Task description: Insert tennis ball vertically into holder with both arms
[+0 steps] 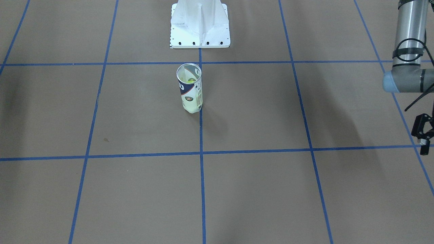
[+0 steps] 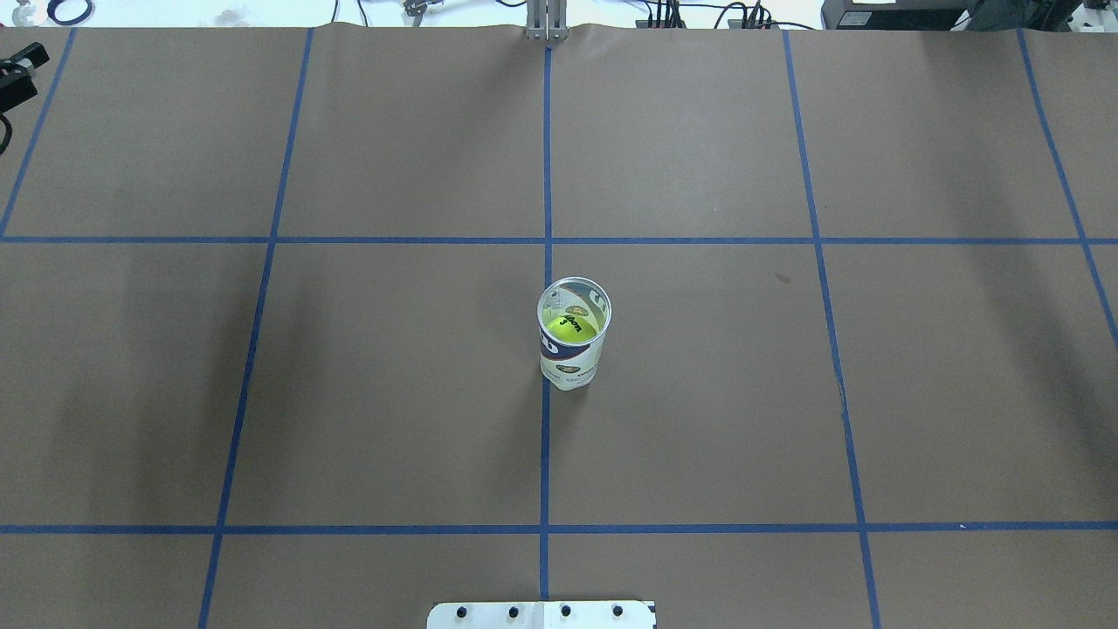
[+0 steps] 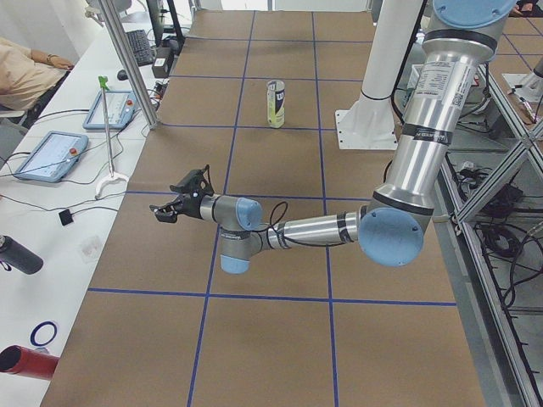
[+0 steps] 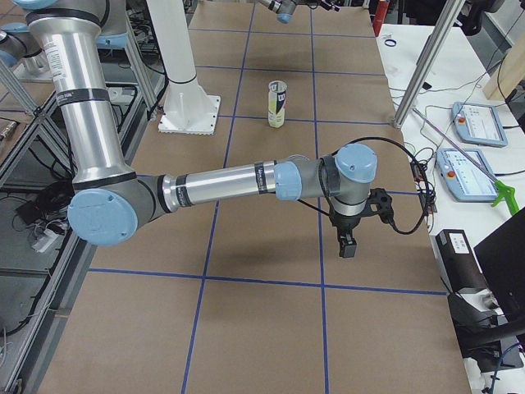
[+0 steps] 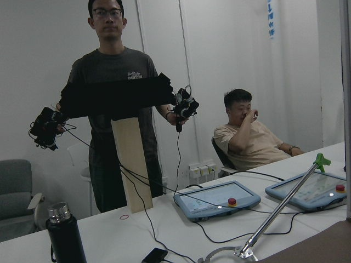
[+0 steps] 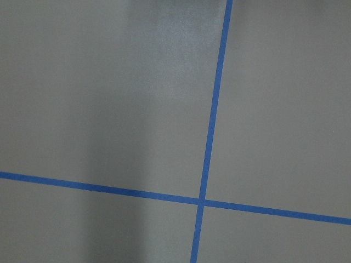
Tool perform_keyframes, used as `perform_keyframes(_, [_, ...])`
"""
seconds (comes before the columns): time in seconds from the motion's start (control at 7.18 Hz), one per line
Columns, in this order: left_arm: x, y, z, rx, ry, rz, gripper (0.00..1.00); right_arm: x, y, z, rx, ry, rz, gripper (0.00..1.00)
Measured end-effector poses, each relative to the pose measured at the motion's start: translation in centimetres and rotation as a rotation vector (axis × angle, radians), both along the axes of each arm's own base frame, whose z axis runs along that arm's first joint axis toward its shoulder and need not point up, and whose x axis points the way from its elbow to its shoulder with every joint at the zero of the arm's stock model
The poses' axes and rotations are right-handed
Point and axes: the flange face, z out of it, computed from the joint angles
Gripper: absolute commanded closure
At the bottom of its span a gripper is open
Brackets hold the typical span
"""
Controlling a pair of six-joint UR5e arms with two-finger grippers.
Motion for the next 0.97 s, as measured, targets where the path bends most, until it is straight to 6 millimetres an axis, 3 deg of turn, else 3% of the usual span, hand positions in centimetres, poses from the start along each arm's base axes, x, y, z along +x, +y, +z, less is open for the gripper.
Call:
perform_keyframes(0.42, [-5.3, 0.0, 5.8, -0.312, -0.114, 0.146, 0.00, 0.0, 0.6, 0.9, -0.013, 0.001, -0.001, 0.00])
perform_keyframes(0.56, [-8.2, -0.2, 6.9, -0.374, -0.177, 0.203, 0.00, 0.0, 0.7, 1.0, -0.016, 0.001, -0.001, 0.00])
perform_keyframes(0.7, [-11.8, -0.5, 7.5, -0.437, -0.222, 0.269, 0.00, 0.0, 0.8, 1.2, -0.018, 0.001, -0.001, 0.00])
perform_keyframes(0.97, [-17.2, -1.5, 5.8, -0.579, -0.228, 0.341, 0.00, 0.0, 0.9, 1.3, -0.019, 0.002, -0.001, 0.00])
